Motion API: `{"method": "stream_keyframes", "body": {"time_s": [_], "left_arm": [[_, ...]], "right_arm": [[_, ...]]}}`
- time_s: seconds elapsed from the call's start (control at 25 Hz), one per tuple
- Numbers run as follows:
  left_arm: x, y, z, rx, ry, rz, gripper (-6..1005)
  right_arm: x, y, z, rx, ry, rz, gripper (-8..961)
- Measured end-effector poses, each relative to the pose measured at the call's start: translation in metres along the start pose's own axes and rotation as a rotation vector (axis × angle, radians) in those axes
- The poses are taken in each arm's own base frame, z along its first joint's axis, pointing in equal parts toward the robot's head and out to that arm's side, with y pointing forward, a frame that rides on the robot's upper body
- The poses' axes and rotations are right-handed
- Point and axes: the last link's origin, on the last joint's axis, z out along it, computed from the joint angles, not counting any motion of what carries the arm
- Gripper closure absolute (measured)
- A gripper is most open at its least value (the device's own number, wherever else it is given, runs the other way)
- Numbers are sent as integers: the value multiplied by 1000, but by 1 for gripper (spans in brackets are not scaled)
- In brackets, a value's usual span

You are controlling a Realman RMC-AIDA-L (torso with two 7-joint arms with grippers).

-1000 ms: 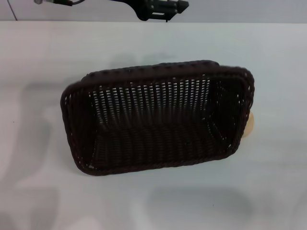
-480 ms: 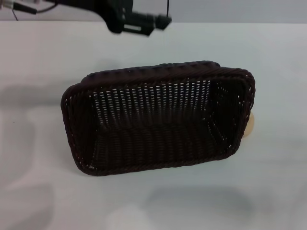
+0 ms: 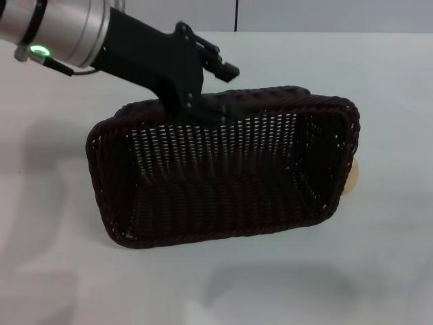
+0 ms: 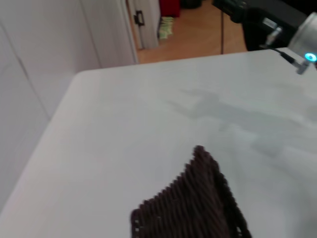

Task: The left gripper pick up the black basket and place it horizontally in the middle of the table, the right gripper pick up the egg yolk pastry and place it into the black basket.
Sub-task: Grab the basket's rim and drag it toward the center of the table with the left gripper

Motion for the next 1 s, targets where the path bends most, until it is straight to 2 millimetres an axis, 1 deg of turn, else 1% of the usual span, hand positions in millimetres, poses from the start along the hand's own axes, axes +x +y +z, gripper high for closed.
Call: {"method": "stream_keyframes", "body": {"time_s": [0.28,0.48,0.52,0.76,0.92,1.0], "left_arm": [[-2,3,4,-25,-13,1,426],[-4,-1,10,-4,-20,6,426],[-6,-3,14,12,-25,9,426],[-8,-9,19,44,-23,22,426],[-7,-22,30,72,-31,47,426],[-7,-24,31,73,-32,50,426]], "right_arm": [[0,1,0,-3,1,3,435],[-1,3,0,-7,1,8,435],[-1,4,1,-8,1,10,435],[-1,5,1,-8,0,13,435],[-2,6,0,-8,1,8,435],[-3,7,0,-7,1,-1,435]]}}
